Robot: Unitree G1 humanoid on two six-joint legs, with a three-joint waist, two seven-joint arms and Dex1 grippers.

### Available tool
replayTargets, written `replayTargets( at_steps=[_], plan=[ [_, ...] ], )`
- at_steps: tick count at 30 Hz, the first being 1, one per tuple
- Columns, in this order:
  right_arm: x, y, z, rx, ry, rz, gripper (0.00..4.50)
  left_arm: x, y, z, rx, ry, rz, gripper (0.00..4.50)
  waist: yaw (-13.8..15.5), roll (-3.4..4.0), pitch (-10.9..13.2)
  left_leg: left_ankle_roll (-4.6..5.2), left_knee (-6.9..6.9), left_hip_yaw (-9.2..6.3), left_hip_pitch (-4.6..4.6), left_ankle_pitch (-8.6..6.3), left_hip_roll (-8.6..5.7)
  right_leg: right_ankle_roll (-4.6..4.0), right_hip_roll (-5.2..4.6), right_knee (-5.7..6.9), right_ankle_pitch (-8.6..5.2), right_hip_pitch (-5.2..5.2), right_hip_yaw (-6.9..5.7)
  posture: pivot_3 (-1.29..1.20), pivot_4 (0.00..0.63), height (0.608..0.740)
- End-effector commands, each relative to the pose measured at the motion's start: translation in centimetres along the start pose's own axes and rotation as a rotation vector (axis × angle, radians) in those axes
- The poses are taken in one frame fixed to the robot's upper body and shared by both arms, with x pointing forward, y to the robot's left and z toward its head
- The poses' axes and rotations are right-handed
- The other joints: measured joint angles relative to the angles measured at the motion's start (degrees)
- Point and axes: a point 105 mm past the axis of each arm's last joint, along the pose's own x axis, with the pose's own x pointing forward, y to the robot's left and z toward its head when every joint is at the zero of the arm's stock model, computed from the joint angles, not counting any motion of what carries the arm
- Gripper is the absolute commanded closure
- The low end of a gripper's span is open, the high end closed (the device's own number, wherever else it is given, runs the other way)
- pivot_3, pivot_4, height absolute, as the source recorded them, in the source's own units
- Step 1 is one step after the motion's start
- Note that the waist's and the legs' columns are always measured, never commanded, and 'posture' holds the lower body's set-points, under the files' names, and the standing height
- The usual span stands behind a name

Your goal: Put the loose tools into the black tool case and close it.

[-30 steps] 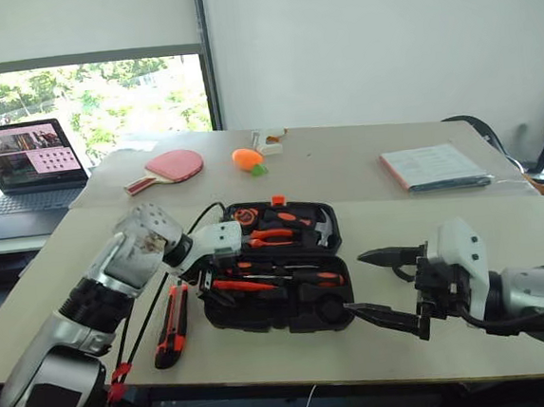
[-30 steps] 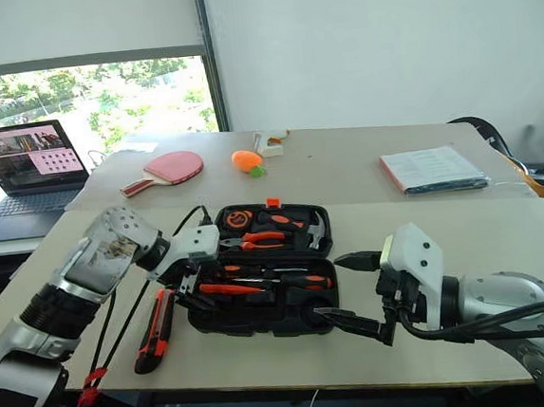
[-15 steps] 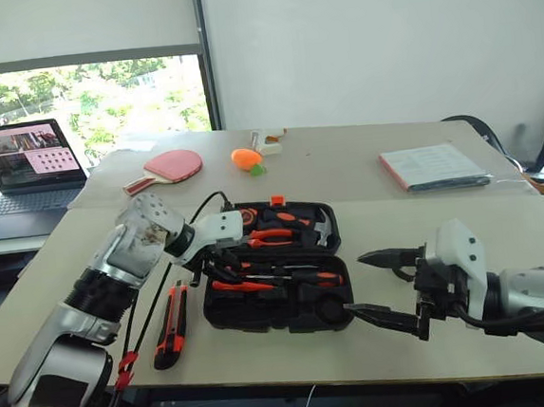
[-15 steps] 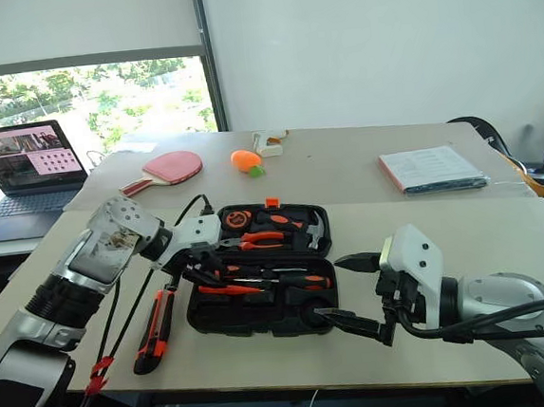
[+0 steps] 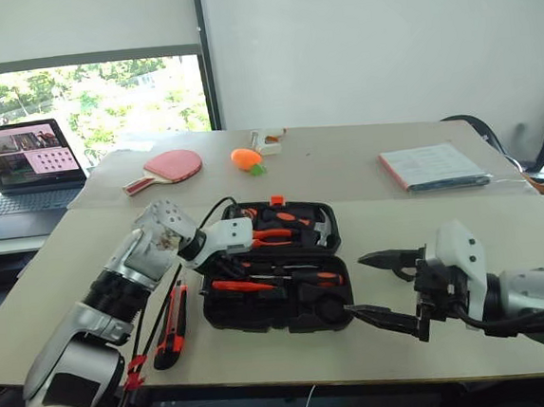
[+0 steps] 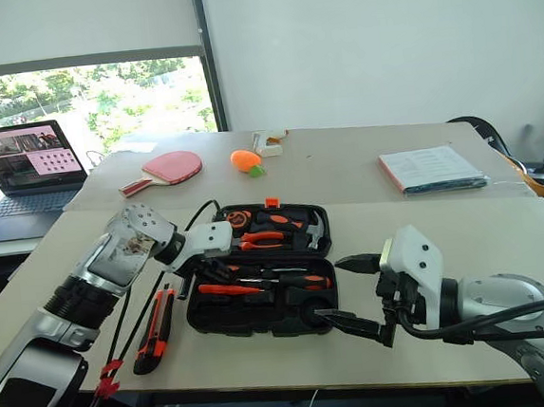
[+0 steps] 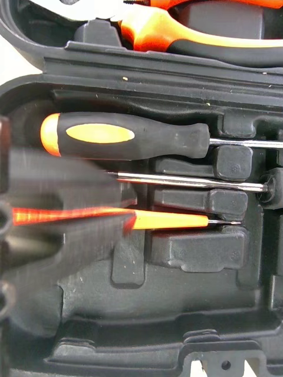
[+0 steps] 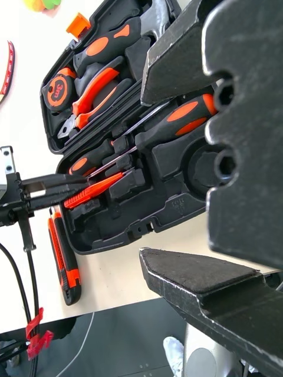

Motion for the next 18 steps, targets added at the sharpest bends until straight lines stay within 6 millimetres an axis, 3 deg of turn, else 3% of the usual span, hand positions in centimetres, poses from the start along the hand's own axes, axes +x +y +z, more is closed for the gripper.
replayTargets(
  at_steps=[1,11,14,17,18],
  plan=[
    [-0.08,0.40,0.86,-0.050,-0.033,0.003,0.00,-0.61,0.23,0.95,0.041,-0.005,0.024,2.52,0.01,0.00,0.00,0.00,0.00,0.00,0.00,0.00,0.00,0.00,0.00,0.00,0.00,0.00,0.00,0.00,0.150,0.740],
    [-0.04,0.38,0.91,-0.049,-0.037,-0.002,0.00,-0.76,0.91,1.20,0.033,-0.013,0.051,2.52,0.01,0.00,0.00,0.00,0.00,-0.01,0.00,0.00,0.00,0.00,0.00,0.00,0.00,0.00,0.00,0.00,0.150,0.740],
    [0.00,0.36,0.87,-0.047,-0.037,-0.003,0.00,-1.10,0.96,1.32,0.025,-0.032,0.046,3.24,0.01,0.00,0.00,0.00,0.00,-0.01,0.00,0.00,0.00,0.00,0.00,0.00,0.00,0.00,0.00,0.00,0.150,0.740],
    [0.07,0.37,0.85,-0.045,-0.038,-0.002,0.00,-0.84,0.95,0.66,0.042,0.000,0.054,4.37,0.01,0.00,0.00,0.00,0.00,-0.01,0.00,0.00,0.00,0.00,0.00,0.00,0.00,0.00,0.00,0.00,0.150,0.740],
    [0.08,0.40,0.86,-0.045,-0.039,-0.002,0.00,-0.73,0.91,0.51,0.045,0.006,0.054,4.44,-0.01,0.00,0.00,0.00,0.00,0.00,0.00,0.00,0.00,0.00,0.00,0.00,0.00,0.00,0.00,0.00,0.150,0.740]
  ],
)
